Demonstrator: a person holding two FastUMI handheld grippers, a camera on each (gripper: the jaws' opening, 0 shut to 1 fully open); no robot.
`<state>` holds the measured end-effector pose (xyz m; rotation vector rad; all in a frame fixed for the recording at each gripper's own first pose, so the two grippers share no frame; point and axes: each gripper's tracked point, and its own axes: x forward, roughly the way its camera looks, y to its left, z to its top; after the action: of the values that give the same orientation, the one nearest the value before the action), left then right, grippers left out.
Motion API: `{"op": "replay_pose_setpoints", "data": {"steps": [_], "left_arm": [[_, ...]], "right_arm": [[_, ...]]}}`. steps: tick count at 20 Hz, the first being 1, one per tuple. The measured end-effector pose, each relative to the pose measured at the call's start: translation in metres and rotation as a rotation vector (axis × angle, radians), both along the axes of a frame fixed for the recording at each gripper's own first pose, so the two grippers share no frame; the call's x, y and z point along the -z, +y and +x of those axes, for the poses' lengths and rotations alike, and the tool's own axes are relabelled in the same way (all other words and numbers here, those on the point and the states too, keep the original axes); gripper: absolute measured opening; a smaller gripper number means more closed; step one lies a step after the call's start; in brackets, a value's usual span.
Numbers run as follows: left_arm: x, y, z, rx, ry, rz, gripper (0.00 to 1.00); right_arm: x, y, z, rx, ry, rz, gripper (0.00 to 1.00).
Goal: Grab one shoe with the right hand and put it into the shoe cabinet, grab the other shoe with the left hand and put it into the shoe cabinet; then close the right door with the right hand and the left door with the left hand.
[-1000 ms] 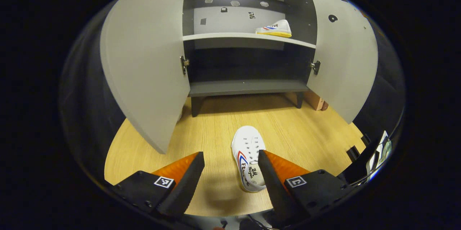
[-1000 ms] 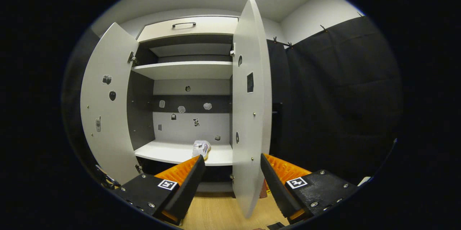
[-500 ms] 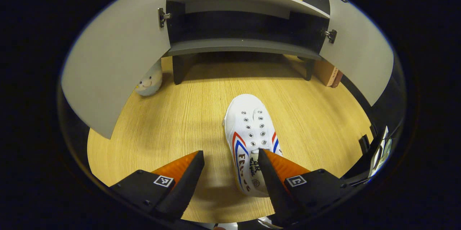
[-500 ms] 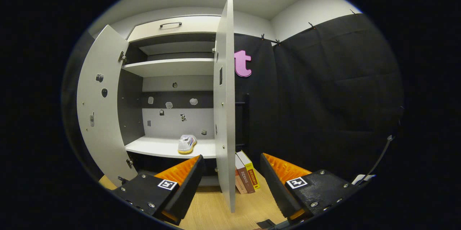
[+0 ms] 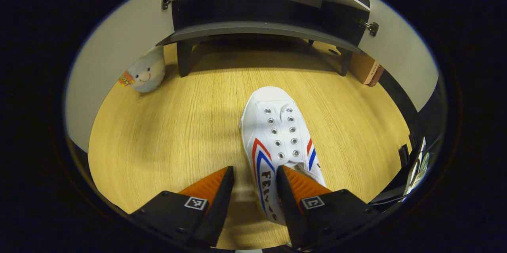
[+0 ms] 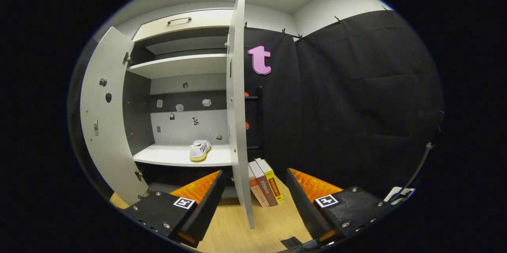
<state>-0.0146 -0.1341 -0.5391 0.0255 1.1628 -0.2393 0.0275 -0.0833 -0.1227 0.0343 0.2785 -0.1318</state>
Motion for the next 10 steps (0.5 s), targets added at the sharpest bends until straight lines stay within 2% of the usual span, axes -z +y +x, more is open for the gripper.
{"op": "replay_pose_setpoints", "data": {"steps": [1,2,3,4,5,6,7,10], "left_arm": [[-0.002,-0.003,-0.001,-0.020,0.005,-0.004,0.64],[0.001,-0.002,-0.001,-0.010,0.010,0.001,0.40],[-0.001,0.002,0.000,-0.007,0.017,0.028,0.40],[0.000,0.003,0.001,-0.005,0.022,0.045,0.31],[0.001,0.004,0.001,-0.021,0.035,0.043,0.28],[0.000,0.005,0.002,-0.041,0.035,0.038,0.13],[0.000,0.005,0.005,-0.069,0.038,0.020,0.07],[-0.008,0.006,0.003,-0.115,0.065,-0.013,0.07]], "right_arm": [[0.000,0.000,0.001,0.000,0.000,0.004,0.94],[0.001,0.001,0.003,-0.002,0.003,0.008,0.94],[0.003,0.001,0.003,-0.001,0.006,0.009,0.94],[0.004,-0.001,0.005,0.001,0.007,0.007,0.94],[0.004,-0.002,0.005,0.000,0.006,0.007,0.94],[0.003,-0.002,0.007,0.000,0.005,0.010,0.94],[0.003,-0.002,0.009,0.000,0.002,0.014,0.94],[-0.002,-0.002,0.010,-0.007,-0.011,0.019,0.94]]}}
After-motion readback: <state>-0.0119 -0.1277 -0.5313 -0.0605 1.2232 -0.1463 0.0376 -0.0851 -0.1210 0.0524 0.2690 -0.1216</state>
